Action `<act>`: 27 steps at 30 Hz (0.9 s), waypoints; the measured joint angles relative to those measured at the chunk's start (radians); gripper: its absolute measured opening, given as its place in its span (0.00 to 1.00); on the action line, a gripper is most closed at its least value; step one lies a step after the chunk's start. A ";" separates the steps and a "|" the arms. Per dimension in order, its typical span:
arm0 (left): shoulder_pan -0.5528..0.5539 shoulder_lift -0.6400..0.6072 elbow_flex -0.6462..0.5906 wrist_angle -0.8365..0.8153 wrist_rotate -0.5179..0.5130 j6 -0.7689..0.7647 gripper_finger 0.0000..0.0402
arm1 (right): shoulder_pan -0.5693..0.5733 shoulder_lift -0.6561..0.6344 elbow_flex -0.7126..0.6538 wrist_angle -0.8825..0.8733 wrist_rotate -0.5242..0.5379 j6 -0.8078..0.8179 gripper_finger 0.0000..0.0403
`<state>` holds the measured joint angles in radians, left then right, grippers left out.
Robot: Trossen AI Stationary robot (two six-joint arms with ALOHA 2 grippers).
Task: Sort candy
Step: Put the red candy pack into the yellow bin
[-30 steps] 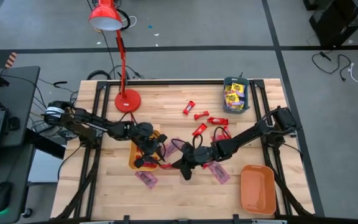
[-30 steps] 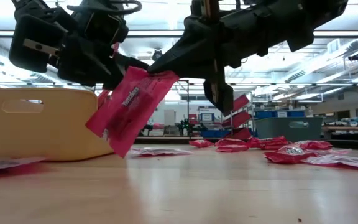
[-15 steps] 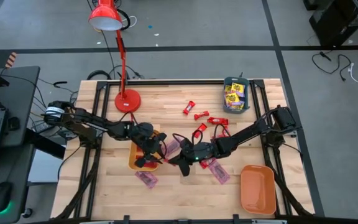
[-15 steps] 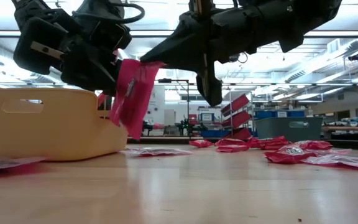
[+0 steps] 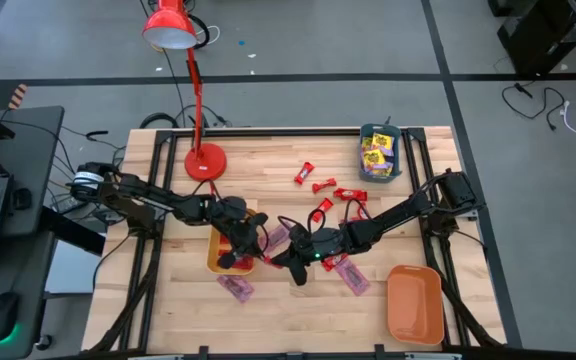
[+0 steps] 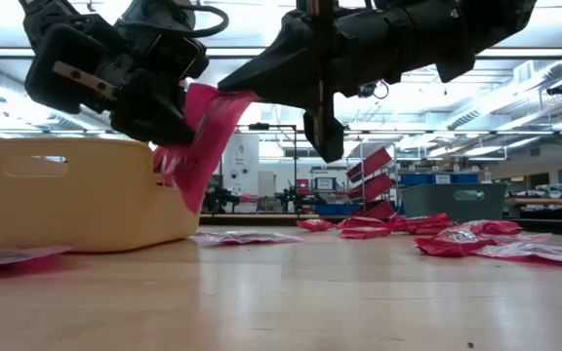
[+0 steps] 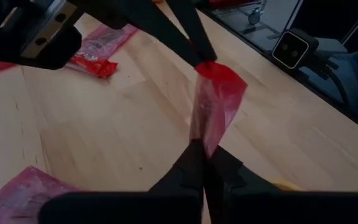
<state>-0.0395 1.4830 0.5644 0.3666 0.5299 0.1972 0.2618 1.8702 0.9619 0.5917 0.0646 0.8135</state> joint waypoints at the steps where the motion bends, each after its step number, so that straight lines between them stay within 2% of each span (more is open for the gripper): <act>1: 0.000 0.000 0.000 0.007 0.001 0.000 0.01 | 0.000 -0.001 0.000 0.000 -0.002 -0.004 0.01; 7: 0.000 0.000 0.000 0.044 0.069 -0.046 0.00 | 0.005 -0.080 0.000 -0.116 -0.011 -0.046 0.03; 12: -0.002 0.000 0.000 0.148 0.256 -0.140 0.00 | 0.021 -0.200 0.000 -0.297 -0.007 -0.086 0.02; 16: -0.002 0.000 0.000 0.307 0.357 -0.275 0.00 | 0.036 -0.287 0.000 -0.439 0.069 -0.135 0.00; 21: 0.028 -0.028 0.001 0.490 0.549 -0.549 0.00 | 0.047 -0.355 0.000 -0.588 0.202 -0.165 0.00; 27: 0.048 -0.129 0.001 0.454 0.659 -0.730 0.00 | 0.049 -0.352 0.000 -0.646 0.256 -0.182 0.00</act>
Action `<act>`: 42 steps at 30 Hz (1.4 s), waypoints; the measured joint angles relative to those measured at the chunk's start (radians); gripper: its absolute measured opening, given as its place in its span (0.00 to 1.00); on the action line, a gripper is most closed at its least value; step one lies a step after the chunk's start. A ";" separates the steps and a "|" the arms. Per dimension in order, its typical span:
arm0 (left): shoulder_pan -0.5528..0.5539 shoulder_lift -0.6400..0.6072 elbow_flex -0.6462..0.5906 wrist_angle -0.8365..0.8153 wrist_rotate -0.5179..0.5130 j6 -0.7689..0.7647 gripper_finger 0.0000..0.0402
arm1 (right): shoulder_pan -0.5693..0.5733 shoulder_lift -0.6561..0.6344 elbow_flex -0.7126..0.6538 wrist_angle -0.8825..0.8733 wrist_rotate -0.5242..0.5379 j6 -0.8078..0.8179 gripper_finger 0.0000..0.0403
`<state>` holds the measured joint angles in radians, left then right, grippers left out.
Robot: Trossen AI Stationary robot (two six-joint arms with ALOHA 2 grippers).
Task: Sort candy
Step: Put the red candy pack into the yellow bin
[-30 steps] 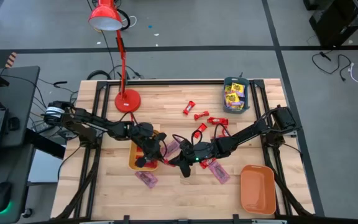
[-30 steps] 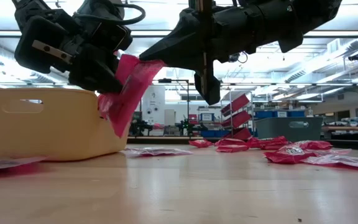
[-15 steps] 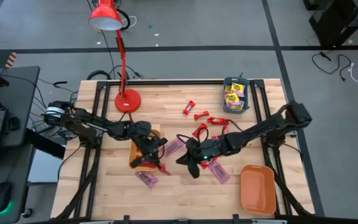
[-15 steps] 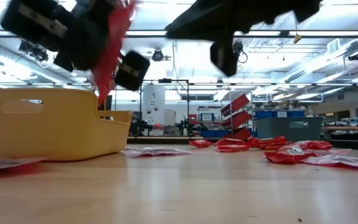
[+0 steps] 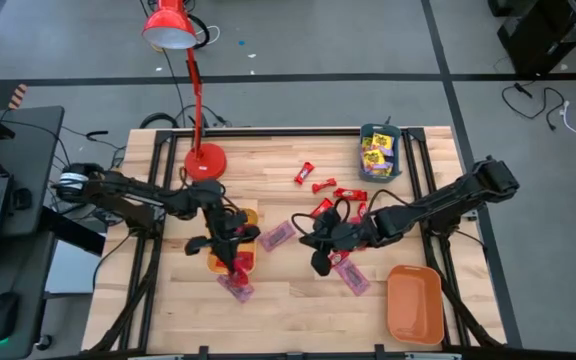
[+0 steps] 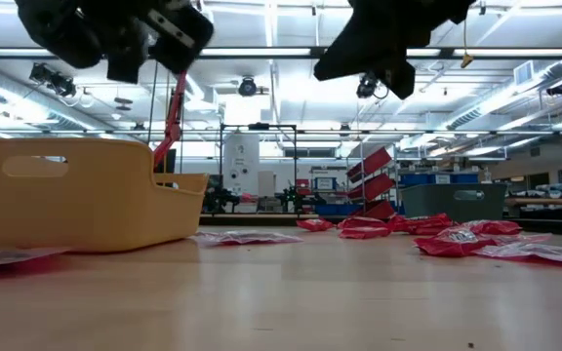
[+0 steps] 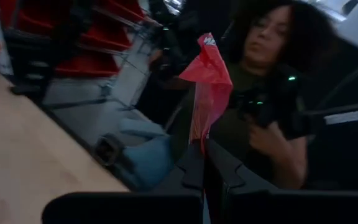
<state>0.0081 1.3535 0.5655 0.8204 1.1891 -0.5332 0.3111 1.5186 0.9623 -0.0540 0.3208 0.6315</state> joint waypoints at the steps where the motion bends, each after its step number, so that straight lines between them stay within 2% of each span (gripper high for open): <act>1: 0.004 -0.020 0.000 -0.011 0.014 -0.030 0.00 | 0.000 0.002 0.000 -0.007 0.000 0.000 0.00; 6: 0.021 -0.110 -0.008 -0.153 0.062 -0.072 0.00 | 0.000 0.021 -0.001 -0.017 0.004 0.000 0.00; 9: 0.031 -0.159 -0.032 -0.282 0.048 -0.044 0.00 | 0.000 0.027 0.000 -0.011 0.007 -0.005 0.00; 13: 0.039 -0.224 -0.053 -0.491 -0.027 0.037 0.00 | 0.000 0.033 0.000 -0.007 0.012 -0.006 0.00; 17: 0.042 -0.304 -0.047 -0.836 -0.229 0.206 0.00 | 0.000 0.033 0.000 0.000 0.013 -0.007 0.00; 21: 0.043 -0.378 -0.003 -1.245 -0.550 0.340 0.00 | 0.000 0.033 0.000 0.002 0.020 -0.007 0.00; 24: 0.043 -0.419 0.028 -1.389 -0.697 0.379 0.00 | -0.001 0.033 0.000 0.005 0.026 -0.009 0.00; 28: 0.044 -0.438 0.035 -1.440 -0.780 0.417 0.00 | -0.002 0.033 0.000 0.017 0.043 -0.015 0.00; 31: 0.044 -0.426 0.035 -1.438 -0.797 0.425 0.00 | -0.003 0.033 0.000 0.016 0.052 -0.015 0.00; 38: 0.044 -0.388 0.035 -1.353 -0.787 0.420 0.00 | -0.018 0.033 0.000 0.016 0.053 -0.021 0.00; 42: 0.044 -0.362 0.035 -1.361 -0.787 0.419 0.00 | -0.025 0.033 0.000 0.016 0.053 -0.030 0.00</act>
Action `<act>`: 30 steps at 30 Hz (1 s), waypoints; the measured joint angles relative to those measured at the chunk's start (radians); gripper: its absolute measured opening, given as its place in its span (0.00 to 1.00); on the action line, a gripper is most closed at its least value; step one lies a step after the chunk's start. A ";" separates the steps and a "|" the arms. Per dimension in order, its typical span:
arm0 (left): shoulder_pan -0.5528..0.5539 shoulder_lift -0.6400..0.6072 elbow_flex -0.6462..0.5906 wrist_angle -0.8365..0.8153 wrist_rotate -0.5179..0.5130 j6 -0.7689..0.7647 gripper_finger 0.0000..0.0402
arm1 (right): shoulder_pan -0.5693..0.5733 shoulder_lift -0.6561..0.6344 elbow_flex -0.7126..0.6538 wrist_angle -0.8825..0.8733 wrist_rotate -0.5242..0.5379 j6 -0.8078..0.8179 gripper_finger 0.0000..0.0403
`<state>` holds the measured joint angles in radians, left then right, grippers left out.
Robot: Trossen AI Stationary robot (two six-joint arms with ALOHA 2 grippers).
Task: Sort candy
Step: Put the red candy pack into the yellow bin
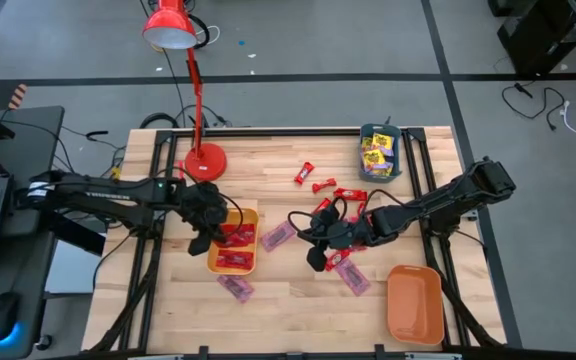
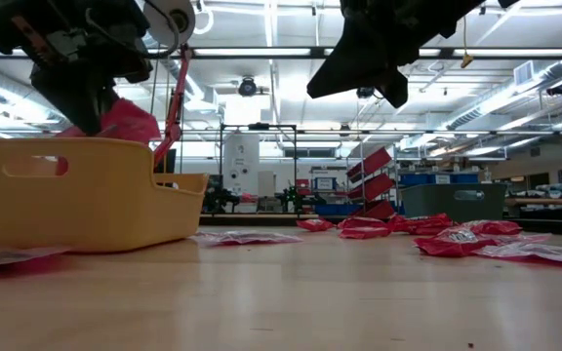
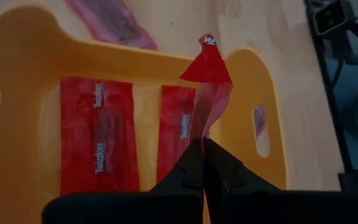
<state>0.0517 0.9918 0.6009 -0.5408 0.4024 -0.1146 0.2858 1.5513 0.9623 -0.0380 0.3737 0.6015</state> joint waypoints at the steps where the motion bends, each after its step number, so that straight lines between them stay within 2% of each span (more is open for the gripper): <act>1: 0.000 0.011 0.000 -0.002 -0.005 0.000 0.00 | -0.001 0.000 0.000 -0.001 0.000 -0.002 0.00; 15: 0.000 0.126 0.000 0.028 -0.014 0.003 0.00 | -0.008 0.000 0.000 -0.001 0.000 -0.022 0.00; 21: 0.000 0.143 0.000 0.038 -0.051 0.007 0.00 | -0.008 0.000 0.000 -0.001 0.000 -0.027 0.00; 30: 0.000 0.148 0.000 0.035 -0.019 0.028 0.00 | -0.008 0.000 0.000 -0.001 0.001 -0.029 0.00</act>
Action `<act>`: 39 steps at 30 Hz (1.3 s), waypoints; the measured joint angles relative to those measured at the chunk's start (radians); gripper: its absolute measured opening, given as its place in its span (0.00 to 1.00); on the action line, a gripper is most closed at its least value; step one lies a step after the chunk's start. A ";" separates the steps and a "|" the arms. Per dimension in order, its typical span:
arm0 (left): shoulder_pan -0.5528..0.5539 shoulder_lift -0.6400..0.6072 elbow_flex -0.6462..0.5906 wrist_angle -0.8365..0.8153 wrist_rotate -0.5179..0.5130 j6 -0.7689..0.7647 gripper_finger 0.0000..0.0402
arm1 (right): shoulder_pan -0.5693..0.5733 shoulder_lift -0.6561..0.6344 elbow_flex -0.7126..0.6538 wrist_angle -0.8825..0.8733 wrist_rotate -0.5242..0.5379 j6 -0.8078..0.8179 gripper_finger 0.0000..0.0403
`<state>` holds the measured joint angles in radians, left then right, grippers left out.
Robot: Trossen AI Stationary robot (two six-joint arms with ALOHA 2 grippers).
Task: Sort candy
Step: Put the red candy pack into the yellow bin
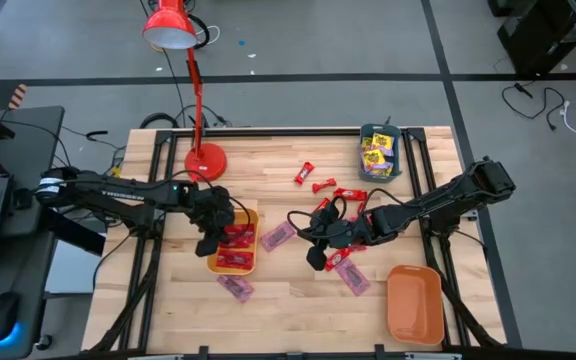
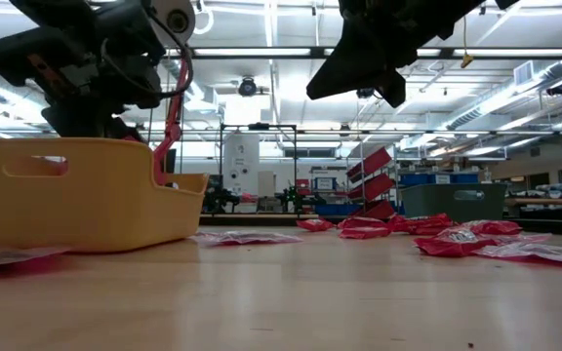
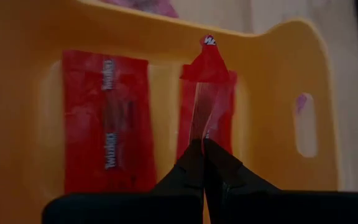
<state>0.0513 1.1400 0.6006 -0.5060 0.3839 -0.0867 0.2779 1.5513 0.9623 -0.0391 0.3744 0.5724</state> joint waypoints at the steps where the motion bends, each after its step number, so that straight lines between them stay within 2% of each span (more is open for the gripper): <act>1: -0.001 0.000 0.000 0.002 0.009 0.004 0.00 | 0.000 0.000 0.000 0.000 0.000 0.000 0.00; 19: -0.001 0.110 -0.001 0.014 -0.005 0.035 0.01 | 0.000 0.000 0.000 0.001 0.000 0.000 0.01; 39: -0.001 0.110 -0.003 0.036 -0.014 0.030 0.06 | 0.000 0.000 0.000 0.000 0.000 0.000 0.00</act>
<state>0.0504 1.2503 0.5980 -0.4704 0.3702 -0.0563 0.2779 1.5513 0.9623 -0.0387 0.3744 0.5728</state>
